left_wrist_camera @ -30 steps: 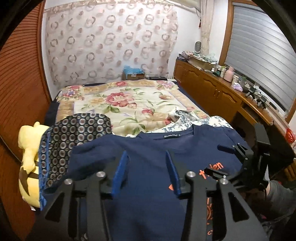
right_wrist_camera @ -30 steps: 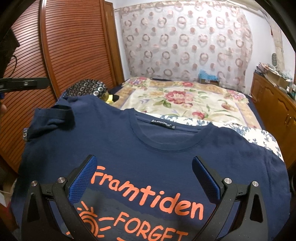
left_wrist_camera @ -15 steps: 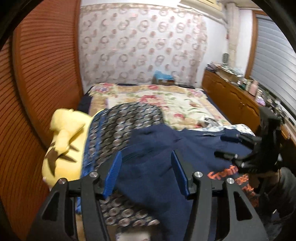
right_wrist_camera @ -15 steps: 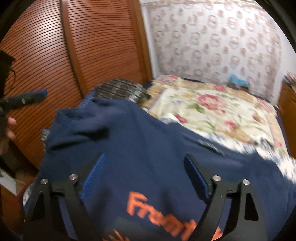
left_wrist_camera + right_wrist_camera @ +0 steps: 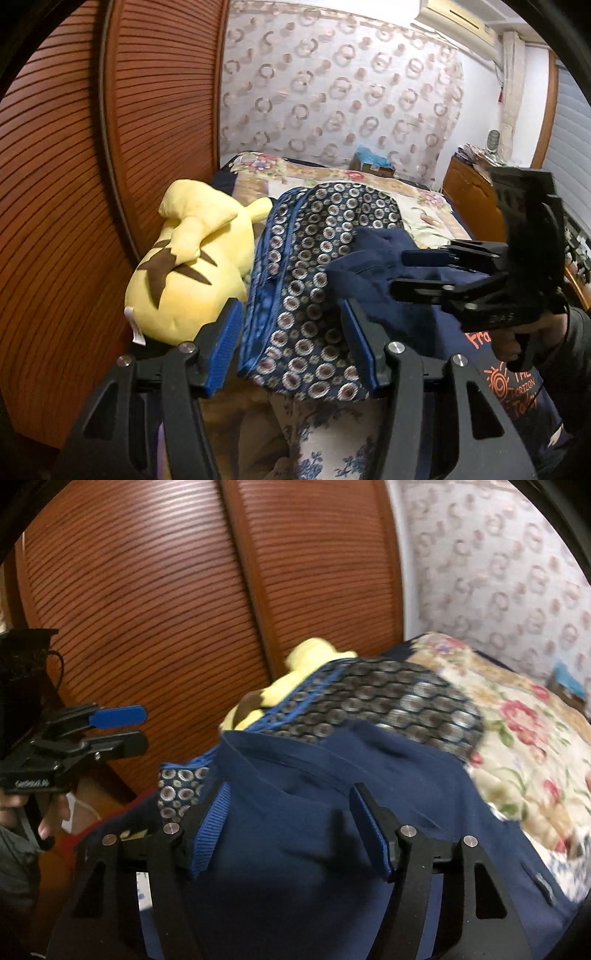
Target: Fold small clothes
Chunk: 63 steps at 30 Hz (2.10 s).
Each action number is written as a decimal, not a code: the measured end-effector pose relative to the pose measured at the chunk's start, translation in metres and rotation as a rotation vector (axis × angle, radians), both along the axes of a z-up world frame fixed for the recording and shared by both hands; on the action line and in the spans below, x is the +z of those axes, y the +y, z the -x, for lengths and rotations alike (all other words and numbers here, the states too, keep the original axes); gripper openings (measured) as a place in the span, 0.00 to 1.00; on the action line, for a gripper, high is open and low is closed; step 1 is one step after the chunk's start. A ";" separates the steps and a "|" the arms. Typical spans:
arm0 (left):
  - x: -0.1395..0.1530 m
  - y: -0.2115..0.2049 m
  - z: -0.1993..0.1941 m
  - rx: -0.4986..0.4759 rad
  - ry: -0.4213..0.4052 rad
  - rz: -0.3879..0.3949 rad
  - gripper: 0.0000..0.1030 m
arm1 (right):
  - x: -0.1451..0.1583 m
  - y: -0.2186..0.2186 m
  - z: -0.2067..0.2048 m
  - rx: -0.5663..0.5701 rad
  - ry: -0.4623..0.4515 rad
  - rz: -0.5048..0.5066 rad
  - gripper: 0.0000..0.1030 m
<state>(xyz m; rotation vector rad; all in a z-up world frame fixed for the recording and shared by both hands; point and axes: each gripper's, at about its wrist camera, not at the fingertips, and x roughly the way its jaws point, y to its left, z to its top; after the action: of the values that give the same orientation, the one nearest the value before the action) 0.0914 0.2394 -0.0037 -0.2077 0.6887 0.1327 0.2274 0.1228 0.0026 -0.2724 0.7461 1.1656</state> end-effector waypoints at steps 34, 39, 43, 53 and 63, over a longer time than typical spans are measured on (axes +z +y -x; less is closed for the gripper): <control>-0.004 -0.043 -0.020 -0.110 -0.013 -0.011 0.53 | 0.008 -0.140 0.050 -0.116 0.034 -0.039 0.00; -0.008 -0.054 -0.032 -0.139 0.001 -0.014 0.53 | -0.014 -0.161 0.050 -0.189 0.044 0.023 0.07; -0.009 -0.062 -0.038 -0.151 0.008 -0.021 0.53 | -0.016 -0.156 0.035 -0.237 -0.001 0.047 0.27; -0.008 -0.067 -0.051 -0.152 0.019 -0.038 0.53 | -0.019 -0.087 -0.017 -0.176 0.098 -0.051 0.27; -0.013 -0.066 -0.057 -0.144 0.026 -0.040 0.53 | -0.020 -0.071 -0.026 -0.134 0.096 -0.076 0.01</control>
<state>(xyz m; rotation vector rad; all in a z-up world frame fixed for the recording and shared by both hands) 0.1483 0.1732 -0.0164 -0.1174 0.7240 0.0116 0.2534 0.0517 -0.0176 -0.1013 0.7904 1.0828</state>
